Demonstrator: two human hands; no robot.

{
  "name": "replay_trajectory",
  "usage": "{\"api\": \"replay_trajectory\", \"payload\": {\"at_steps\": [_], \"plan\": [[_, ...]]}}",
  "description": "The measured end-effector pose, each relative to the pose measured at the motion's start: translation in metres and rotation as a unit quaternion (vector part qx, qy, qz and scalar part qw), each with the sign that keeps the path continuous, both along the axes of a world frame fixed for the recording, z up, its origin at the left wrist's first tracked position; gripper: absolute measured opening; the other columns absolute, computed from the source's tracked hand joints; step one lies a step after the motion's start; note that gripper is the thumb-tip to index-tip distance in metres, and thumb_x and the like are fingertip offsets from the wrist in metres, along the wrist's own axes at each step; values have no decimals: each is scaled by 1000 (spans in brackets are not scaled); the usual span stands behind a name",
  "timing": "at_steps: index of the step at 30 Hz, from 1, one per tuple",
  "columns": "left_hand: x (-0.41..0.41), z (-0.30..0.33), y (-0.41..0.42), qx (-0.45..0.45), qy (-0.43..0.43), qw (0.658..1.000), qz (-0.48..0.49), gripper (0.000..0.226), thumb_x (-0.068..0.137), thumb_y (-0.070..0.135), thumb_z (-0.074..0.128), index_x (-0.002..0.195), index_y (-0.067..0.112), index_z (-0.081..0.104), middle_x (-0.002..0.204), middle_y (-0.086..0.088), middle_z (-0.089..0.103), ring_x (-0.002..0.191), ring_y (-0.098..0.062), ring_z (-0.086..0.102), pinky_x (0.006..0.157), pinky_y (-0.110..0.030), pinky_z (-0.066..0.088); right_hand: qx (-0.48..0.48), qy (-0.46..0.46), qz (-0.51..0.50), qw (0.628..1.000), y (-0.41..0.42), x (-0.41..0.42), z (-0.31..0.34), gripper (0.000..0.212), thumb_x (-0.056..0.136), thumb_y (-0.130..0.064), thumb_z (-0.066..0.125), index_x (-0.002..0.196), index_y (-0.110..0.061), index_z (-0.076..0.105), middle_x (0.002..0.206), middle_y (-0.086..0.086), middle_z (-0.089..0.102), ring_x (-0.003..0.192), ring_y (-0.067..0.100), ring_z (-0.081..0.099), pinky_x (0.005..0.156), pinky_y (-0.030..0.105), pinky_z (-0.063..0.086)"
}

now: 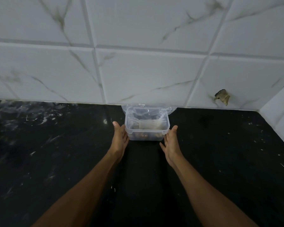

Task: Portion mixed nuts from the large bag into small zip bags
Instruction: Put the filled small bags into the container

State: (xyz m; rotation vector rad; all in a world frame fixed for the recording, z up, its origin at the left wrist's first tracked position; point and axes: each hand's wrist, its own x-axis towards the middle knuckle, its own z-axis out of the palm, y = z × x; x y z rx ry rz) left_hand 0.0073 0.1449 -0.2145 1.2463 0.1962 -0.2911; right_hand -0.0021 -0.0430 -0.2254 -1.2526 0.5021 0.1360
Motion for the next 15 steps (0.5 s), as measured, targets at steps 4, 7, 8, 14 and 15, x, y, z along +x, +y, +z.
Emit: {"api": "replay_trajectory", "payload": {"at_steps": [4,7,8,14,15], "plan": [[6,0,-1,7,0,1000,0,80,95,67,1,145,20,43,146,-2,50,138,-18,43,116,-34,30,-2,9,0,1000,1,4,-2,82,85,-76,21,150,-27,29,152,0,37,140,17,34,105,32,33],[3,4,-2,21,-1,1000,4,77,97,63,2,149,17,37,150,-3,44,141,-19,37,110,-28,31,4,9,-7,1000,1,4,-1,76,89,-72,24,150,-27,29,152,-1,37,139,17,35,107,34,32],[1,5,-2,23,1,1000,11,78,97,63,3,152,15,30,155,-3,37,144,-19,32,113,-29,28,-4,10,-14,1000,1,4,0,72,92,-69,26,150,-27,30,151,-1,37,139,18,36,108,36,33],[-45,1,4,-14,45,998,38,82,95,67,13,155,11,20,161,-9,23,148,-22,23,122,-39,18,-166,58,-14,984,-22,-39,12,36,99,-38,47,128,-17,49,122,10,57,105,19,59,91,37,53],[-62,0,3,-19,57,998,22,82,95,68,16,154,11,22,160,-9,25,147,-22,26,121,-40,20,-179,71,22,981,-27,-54,14,27,98,-35,49,119,-18,54,116,10,61,102,18,61,90,36,54]]}}
